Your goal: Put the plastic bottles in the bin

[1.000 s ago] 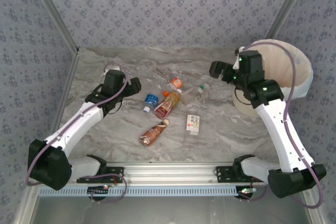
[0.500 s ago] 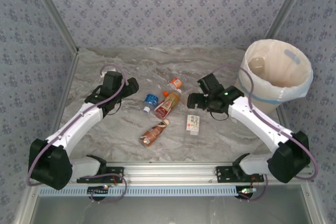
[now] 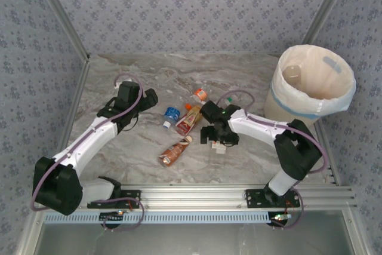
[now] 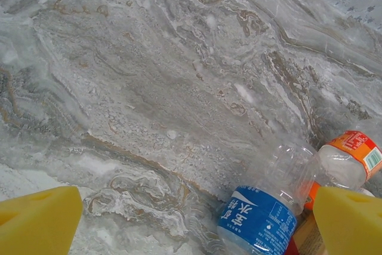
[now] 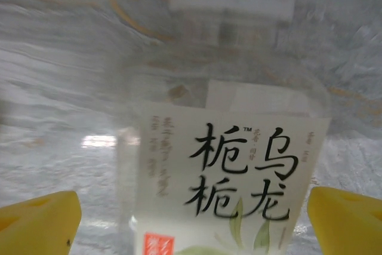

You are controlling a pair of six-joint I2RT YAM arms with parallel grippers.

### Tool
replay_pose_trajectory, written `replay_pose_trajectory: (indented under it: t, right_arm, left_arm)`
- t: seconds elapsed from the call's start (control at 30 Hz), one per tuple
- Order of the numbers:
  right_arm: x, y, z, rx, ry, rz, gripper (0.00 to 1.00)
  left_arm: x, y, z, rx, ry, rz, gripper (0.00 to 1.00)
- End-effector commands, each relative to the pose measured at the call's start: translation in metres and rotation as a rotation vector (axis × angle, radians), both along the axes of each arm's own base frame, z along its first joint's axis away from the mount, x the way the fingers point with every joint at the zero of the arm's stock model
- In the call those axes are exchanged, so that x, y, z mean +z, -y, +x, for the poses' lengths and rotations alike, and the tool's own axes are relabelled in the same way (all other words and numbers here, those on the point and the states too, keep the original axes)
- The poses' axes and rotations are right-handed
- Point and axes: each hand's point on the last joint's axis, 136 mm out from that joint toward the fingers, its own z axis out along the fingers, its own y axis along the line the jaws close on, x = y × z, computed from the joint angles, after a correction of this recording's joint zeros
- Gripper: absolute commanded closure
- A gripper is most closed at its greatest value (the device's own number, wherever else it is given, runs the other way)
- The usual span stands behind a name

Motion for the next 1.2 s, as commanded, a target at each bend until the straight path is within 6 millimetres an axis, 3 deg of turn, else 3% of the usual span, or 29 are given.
replay_pose_trajectory:
  t: [0.0, 0.3, 0.57, 0.77, 1.17]
  right_arm:
    - [-0.014, 0.007, -0.007, -0.013, -0.017, -0.051, 0.02]
    - [-0.035, 0.005, -0.017, -0.003, -0.019, -0.070, 0.16]
    - [-0.012, 0.008, -0.005, -0.002, 0.123, -0.076, 0.36]
    - [0.033, 0.015, 0.006, -0.004, 0.286, -0.064, 0.40]
    - [0.152, 0.030, 0.037, 0.063, 0.622, -0.055, 0.42]
  left_arm:
    - [-0.001, -0.005, 0.002, 0.021, 0.000, 0.004, 0.00]
    - [-0.002, -0.004, 0.004, 0.024, -0.004, 0.001, 0.01]
    - [-0.001, -0.003, 0.005, 0.020, -0.005, 0.007, 0.01]
    - [-0.003, -0.004, 0.005, 0.021, -0.008, 0.007, 0.01]
    - [-0.003, -0.002, 0.005, 0.021, -0.005, -0.009, 0.01]
